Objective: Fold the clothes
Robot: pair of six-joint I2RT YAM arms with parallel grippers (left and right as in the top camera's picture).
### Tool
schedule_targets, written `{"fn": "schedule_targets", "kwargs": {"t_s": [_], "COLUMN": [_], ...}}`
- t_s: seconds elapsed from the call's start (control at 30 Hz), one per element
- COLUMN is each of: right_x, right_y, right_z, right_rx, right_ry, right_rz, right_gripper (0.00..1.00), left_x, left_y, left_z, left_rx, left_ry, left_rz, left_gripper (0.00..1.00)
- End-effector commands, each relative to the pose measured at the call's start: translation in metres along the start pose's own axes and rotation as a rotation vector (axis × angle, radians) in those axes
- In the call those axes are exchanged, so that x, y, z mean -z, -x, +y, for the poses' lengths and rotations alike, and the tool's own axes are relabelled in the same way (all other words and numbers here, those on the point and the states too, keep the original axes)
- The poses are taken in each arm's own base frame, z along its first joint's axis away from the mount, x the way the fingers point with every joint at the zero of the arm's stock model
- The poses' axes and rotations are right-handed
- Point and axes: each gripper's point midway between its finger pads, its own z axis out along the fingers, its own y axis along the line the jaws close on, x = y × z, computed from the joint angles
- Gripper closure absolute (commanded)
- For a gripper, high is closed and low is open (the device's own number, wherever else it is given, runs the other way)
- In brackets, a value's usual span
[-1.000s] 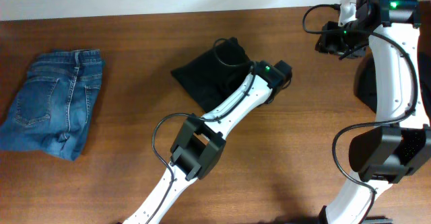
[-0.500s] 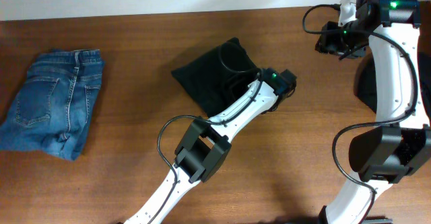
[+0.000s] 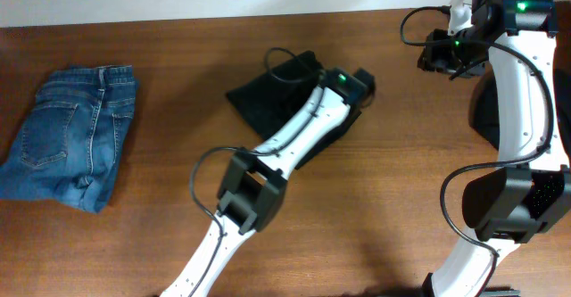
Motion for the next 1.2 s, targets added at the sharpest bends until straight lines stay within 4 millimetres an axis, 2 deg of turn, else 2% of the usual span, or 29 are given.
{"fn": "schedule_targets", "kwargs": {"t_s": [0.0, 0.27, 0.4, 0.5, 0.63, 0.8, 0.93, 1.07, 1.17], "right_x": [-0.002, -0.002, -0.002, -0.002, -0.002, -0.002, -0.002, -0.002, -0.002], "right_y": [0.001, 0.001, 0.001, 0.001, 0.001, 0.001, 0.001, 0.001, -0.003], "right_z": [0.003, 0.003, 0.003, 0.003, 0.003, 0.003, 0.003, 0.003, 0.007], "right_rx": [0.015, 0.019, 0.019, 0.022, 0.022, 0.026, 0.025, 0.025, 0.028], "right_ry": [0.006, 0.006, 0.006, 0.006, 0.006, 0.006, 0.006, 0.006, 0.028], "right_rz": [0.002, 0.002, 0.001, 0.002, 0.002, 0.002, 0.002, 0.002, 0.016], "right_gripper": [0.52, 0.51, 0.51, 0.51, 0.51, 0.51, 0.51, 0.51, 0.51], "left_x": [0.031, 0.077, 0.077, 0.074, 0.058, 0.027, -0.007, -0.027, -0.043], "left_y": [-0.006, -0.012, -0.015, -0.006, 0.002, 0.001, 0.006, 0.013, 0.014], "left_z": [0.036, 0.08, 0.108, 0.116, 0.141, 0.154, 0.156, 0.139, 0.134], "left_rx": [0.131, 0.278, 0.424, 0.503, 0.686, 0.834, 0.854, 0.77, 0.684], "left_ry": [-0.119, -0.328, -0.426, -0.648, -0.863, -1.004, -1.025, -1.045, -0.983], "left_rz": [-0.075, -0.235, -0.274, -0.327, -0.352, -0.297, -0.278, -0.281, -0.294], "left_gripper": [0.06, 0.01, 0.01, 0.01, 0.01, 0.01, 0.01, 0.01, 0.01]}}
